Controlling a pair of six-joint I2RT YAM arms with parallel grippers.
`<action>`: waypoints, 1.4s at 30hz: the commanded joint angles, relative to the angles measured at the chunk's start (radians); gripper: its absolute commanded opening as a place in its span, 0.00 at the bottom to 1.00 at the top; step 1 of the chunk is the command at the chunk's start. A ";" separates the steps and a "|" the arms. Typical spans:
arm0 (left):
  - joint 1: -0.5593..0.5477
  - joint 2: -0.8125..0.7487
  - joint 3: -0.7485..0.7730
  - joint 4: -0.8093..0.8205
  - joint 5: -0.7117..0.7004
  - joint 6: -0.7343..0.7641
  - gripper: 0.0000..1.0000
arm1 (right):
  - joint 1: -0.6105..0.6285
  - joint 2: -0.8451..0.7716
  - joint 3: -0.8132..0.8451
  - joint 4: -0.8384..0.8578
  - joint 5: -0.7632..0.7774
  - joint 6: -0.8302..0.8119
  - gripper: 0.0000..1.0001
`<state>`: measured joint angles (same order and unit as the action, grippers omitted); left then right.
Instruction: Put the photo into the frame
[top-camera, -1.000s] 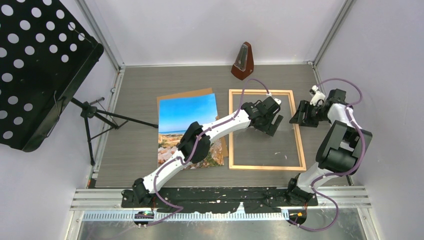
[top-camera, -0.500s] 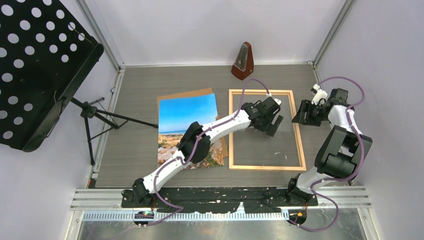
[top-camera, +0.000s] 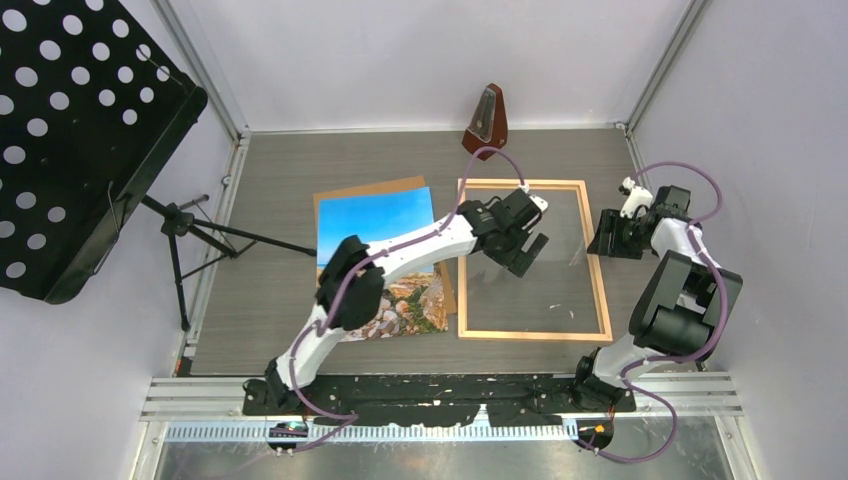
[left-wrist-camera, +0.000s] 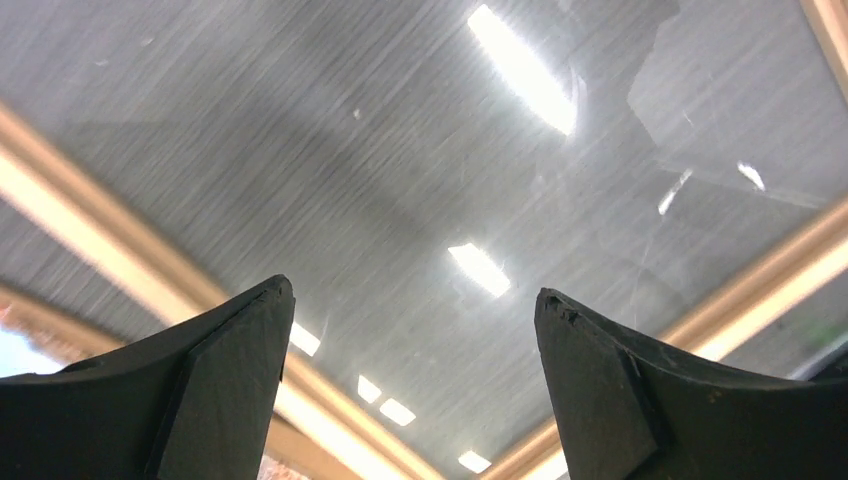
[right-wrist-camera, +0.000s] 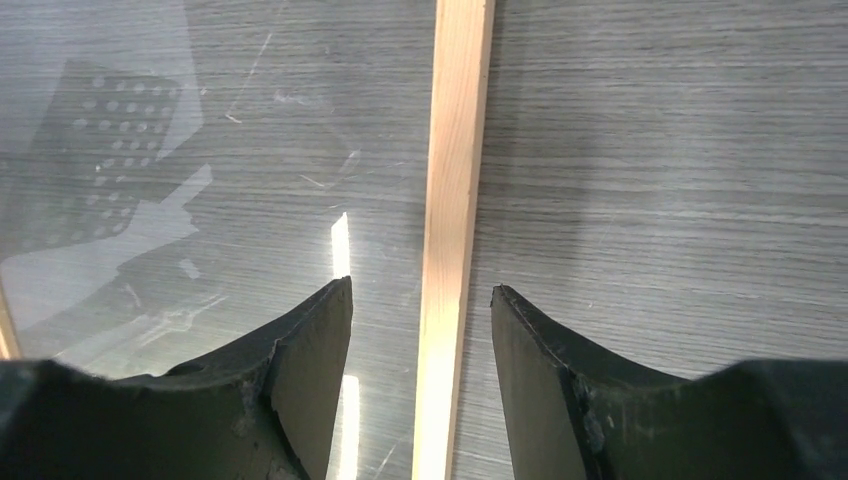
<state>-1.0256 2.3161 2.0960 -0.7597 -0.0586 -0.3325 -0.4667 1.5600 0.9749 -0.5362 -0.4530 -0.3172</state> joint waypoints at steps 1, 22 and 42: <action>0.001 -0.259 -0.192 0.112 -0.058 0.098 0.89 | -0.002 0.015 -0.003 0.060 0.040 -0.029 0.59; 0.211 -0.777 -0.875 0.211 -0.119 0.323 0.89 | 0.034 0.124 0.022 0.095 0.100 0.035 0.28; 0.553 -0.834 -0.981 0.065 -0.039 0.324 0.89 | 0.043 0.197 0.096 0.157 0.070 0.213 0.17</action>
<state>-0.5320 1.4773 1.1137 -0.6525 -0.1535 -0.0170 -0.4332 1.7401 1.0321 -0.4213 -0.3710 -0.1593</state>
